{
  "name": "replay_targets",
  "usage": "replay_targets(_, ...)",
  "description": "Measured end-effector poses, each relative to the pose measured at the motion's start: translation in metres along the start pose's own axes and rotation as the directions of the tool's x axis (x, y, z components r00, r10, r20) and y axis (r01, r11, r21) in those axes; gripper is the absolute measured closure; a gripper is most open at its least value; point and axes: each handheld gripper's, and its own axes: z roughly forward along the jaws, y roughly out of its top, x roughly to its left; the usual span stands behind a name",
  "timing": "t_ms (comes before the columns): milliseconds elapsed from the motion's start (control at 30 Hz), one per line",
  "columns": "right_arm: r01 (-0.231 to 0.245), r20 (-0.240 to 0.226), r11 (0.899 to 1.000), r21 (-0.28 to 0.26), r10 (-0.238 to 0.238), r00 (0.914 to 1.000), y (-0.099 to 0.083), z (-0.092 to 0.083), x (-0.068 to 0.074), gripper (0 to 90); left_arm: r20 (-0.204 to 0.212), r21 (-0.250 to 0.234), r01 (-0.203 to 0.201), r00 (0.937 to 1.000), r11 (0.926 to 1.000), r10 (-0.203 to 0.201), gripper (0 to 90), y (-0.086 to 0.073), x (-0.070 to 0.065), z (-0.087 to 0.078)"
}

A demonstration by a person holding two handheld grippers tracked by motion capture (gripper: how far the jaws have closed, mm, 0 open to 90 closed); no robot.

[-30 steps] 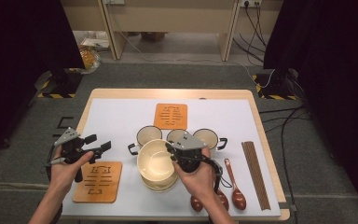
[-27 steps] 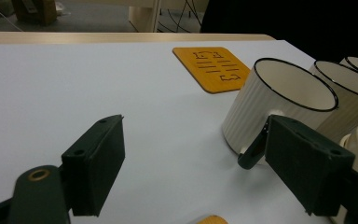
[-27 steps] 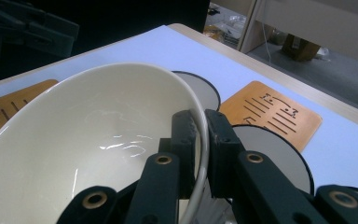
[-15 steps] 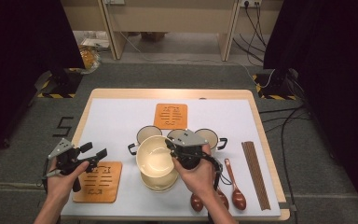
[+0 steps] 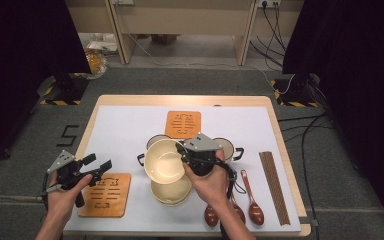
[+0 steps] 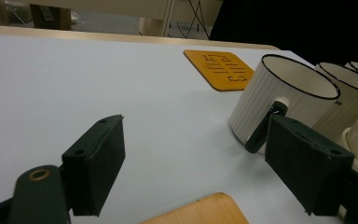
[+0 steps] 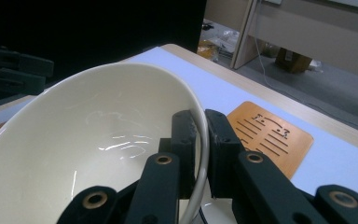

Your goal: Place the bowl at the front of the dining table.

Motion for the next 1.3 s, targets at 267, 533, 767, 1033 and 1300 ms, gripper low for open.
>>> replay_targets(267, -0.009, 0.009, 1.000, -0.011, 0.009, 0.9999, 0.006, 0.003, -0.005, 83.0, -0.005, -0.007, 0.009, 0.9999, 0.9999, -0.009, 19.4, 0.001, 0.003, -0.003)
replay_targets(533, -0.018, 0.021, 1.000, -0.011, 0.018, 0.9996, 0.007, 0.008, -0.010, 83.1, -0.006, -0.008, 0.011, 0.9999, 0.9999, -0.011, 19.4, 0.001, 0.004, -0.003)
replay_targets(767, -0.026, 0.025, 1.000, -0.010, 0.026, 0.9994, 0.008, 0.010, -0.012, 83.1, -0.007, -0.006, 0.014, 0.9999, 0.9999, -0.014, 19.3, 0.001, 0.005, -0.003)
replay_targets(1033, -0.026, 0.033, 1.000, -0.013, 0.027, 0.9991, 0.012, 0.011, -0.016, 83.2, -0.009, -0.009, 0.013, 0.9999, 0.9999, -0.013, 19.3, 0.002, 0.006, -0.004)
replay_targets(1300, -0.027, 0.038, 0.999, -0.018, 0.028, 0.9989, 0.015, 0.012, -0.019, 83.1, -0.009, -0.009, 0.015, 0.9998, 0.9999, -0.015, 19.3, 0.002, 0.006, -0.004)
